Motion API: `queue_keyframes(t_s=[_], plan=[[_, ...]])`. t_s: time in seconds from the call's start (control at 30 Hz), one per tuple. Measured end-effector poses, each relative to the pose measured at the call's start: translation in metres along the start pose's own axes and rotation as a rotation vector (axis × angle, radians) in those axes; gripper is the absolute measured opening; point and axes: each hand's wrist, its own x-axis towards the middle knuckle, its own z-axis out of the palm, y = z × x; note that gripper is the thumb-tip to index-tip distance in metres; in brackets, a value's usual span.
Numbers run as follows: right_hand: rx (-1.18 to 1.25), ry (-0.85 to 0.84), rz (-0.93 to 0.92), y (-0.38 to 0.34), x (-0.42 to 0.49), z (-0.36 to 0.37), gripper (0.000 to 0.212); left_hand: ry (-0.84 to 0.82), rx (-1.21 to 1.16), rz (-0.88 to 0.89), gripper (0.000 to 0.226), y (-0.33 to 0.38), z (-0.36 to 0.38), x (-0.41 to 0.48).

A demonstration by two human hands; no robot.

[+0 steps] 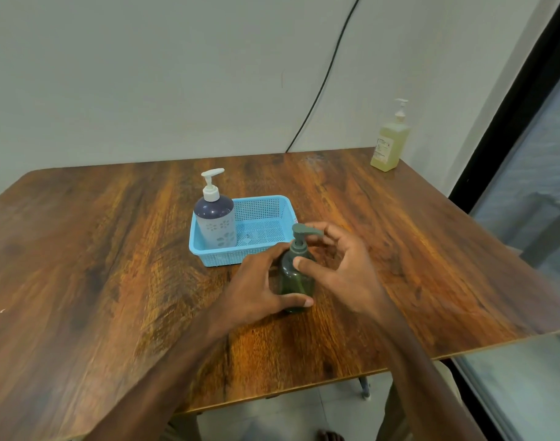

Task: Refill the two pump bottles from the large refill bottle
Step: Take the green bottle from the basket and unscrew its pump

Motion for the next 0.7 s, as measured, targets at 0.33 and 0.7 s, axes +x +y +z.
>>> queue_keyframes(t_s=[0.33,0.7], plan=[[-0.111,0.024,-0.029,0.001,0.0,0.006,0.046,0.001,0.006,-0.002,0.087,0.0,0.0,0.0],[-0.102,0.073,-0.026,-0.008,-0.005,0.002,0.04,-0.005,0.029,-0.03,0.087,-0.001,0.001,-0.001]])
